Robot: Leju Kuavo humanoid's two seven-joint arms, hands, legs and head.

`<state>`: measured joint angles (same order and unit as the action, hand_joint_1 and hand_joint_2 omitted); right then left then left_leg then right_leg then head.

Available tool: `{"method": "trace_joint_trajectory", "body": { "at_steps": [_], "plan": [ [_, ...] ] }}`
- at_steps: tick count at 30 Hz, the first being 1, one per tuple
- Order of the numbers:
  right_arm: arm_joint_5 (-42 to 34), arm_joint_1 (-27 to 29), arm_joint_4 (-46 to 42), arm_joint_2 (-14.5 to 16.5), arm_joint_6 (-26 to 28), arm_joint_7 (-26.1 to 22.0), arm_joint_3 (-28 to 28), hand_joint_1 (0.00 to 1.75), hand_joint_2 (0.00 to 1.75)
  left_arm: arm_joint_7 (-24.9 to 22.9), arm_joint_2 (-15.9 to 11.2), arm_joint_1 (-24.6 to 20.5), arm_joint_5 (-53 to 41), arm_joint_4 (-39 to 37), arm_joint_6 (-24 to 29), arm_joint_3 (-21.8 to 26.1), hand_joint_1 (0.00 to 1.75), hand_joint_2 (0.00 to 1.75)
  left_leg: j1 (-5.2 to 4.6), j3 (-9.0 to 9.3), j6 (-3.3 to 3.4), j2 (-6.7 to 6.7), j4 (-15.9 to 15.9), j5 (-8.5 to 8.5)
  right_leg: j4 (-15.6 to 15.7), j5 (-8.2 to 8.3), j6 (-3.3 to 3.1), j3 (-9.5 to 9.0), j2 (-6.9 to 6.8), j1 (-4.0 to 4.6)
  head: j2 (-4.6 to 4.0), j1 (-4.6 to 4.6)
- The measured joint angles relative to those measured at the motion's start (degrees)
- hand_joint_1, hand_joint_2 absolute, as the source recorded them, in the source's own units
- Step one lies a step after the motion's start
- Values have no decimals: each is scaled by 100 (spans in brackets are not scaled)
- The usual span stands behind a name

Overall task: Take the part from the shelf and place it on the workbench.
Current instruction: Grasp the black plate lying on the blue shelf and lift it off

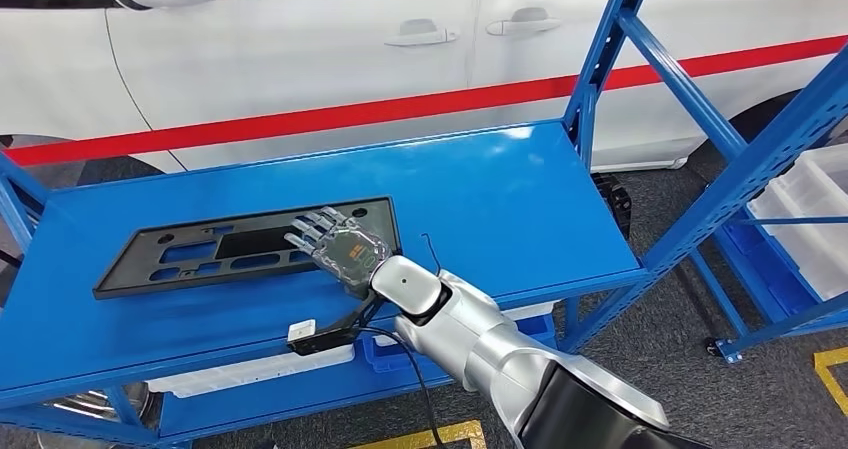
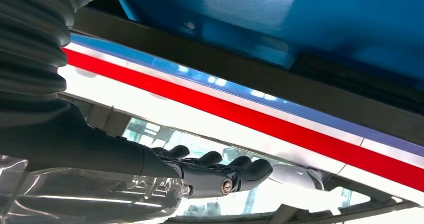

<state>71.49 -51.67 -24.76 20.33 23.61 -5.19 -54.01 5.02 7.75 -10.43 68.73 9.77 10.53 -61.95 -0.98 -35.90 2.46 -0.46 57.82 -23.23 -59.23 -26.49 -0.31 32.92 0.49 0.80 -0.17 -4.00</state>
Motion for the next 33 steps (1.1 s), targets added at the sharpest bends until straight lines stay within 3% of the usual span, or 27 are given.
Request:
{"method": "trace_joint_trajectory", "body": {
  "at_steps": [2,5,6,7,8,10,11,12,14,16,18,20,21,22,23,25,26,27,30,33],
  "plan": [
    [-5,-16,5,0,-1,-7,0,0,175,10,1,-1,21,0,5,4,0,0,29,63,51,-3,-40,-48,-325,-156,53,173,-5,-14,0,0],
    [-7,-8,30,-11,-3,-8,0,0,175,14,1,14,29,0,9,8,0,0,36,134,63,2,-36,-134,-1362,-553,118,815,-13,-74,0,0],
    [-8,8,43,-18,-4,-7,0,0,175,14,1,24,28,0,9,8,0,0,39,173,51,2,-29,-167,-1557,-564,130,980,-16,-93,0,1],
    [-10,21,54,-24,-5,-4,0,0,175,14,1,33,28,0,9,7,0,0,43,225,32,1,-20,-204,-1533,-463,133,1035,-19,-108,0,0],
    [-14,29,63,-29,-5,3,1,0,175,14,1,41,25,0,8,7,0,0,49,293,10,1,-12,-250,-1283,-268,132,974,-23,-119,0,1],
    [-31,30,77,-41,-5,25,2,0,175,11,2,45,17,0,4,7,0,0,54,444,-42,1,-1,-349,-471,199,104,671,-37,-116,0,-1],
    [-44,29,82,-48,-6,34,2,0,175,6,3,39,11,0,1,7,0,0,54,498,-71,1,-5,-390,-163,315,71,552,-43,-99,0,0],
    [-59,31,86,-56,-6,38,2,0,175,-3,3,34,-1,0,-1,7,0,0,55,533,-109,2,-14,-417,6,388,29,487,-44,-81,0,-1],
    [-105,35,90,-72,-7,12,3,0,175,-32,4,26,-30,0,-2,7,0,0,58,557,-198,3,5,-411,80,365,-68,435,-34,-55,0,-1],
    [-185,34,89,-86,-21,-86,4,0,175,-68,4,16,-58,0,-18,6,0,0,68,424,-266,9,279,-350,144,353,-138,333,-26,-77,1,-2],
    [-273,36,87,-92,-67,-228,5,88,175,-100,2,3,-78,0,-60,4,0,0,92,54,-321,13,868,-408,198,299,-189,217,-25,-106,1,-2],
    [-344,61,88,-102,-116,-323,7,175,175,-119,1,2,-86,0,-78,3,0,0,127,-373,-389,13,1445,-688,207,215,-215,129,-20,-110,0,-2],
    [-388,81,89,-109,-133,-356,10,175,175,-122,-1,6,-85,0,-65,3,0,0,149,-521,-417,14,1574,-787,206,170,-219,81,-14,-111,0,-2],
    [-444,98,89,-117,-145,-387,19,175,175,-124,-3,10,-83,0,-37,3,0,0,172,-586,-456,15,1530,-747,202,123,-220,27,-7,-113,0,-2],
    [-503,109,88,-123,-151,-421,30,175,175,-124,-7,13,-77,0,2,3,0,0,203,-554,-501,18,1297,-542,192,71,-214,-29,0,-120,0,-2],
    [-585,106,85,-131,-154,-476,55,175,175,-123,-10,18,-58,0,75,3,0,0,263,-323,-623,33,561,22,141,-45,-177,-118,12,-121,0,-4],
    [-605,96,81,-134,-149,-491,62,175,175,-122,-8,16,-49,0,97,3,0,0,279,-209,-648,32,251,173,98,-98,-151,-127,20,-111,1,-9],
    [-617,85,78,-139,-144,-500,69,175,175,-120,-6,13,-44,0,110,3,0,0,278,-148,-598,29,87,214,68,-134,-124,-119,25,-97,1,-14],
    [-627,77,69,-151,-132,-512,92,175,175,-120,-2,17,-39,0,121,3,0,0,255,-135,-433,8,45,133,67,-167,-78,-98,23,-73,1,-17],
    [-642,48,62,-153,-103,-529,115,175,175,-119,-2,17,-34,0,129,3,0,0,234,-131,-413,0,44,103,103,-181,-53,-127,14,-90,0,-14]
  ]
}}
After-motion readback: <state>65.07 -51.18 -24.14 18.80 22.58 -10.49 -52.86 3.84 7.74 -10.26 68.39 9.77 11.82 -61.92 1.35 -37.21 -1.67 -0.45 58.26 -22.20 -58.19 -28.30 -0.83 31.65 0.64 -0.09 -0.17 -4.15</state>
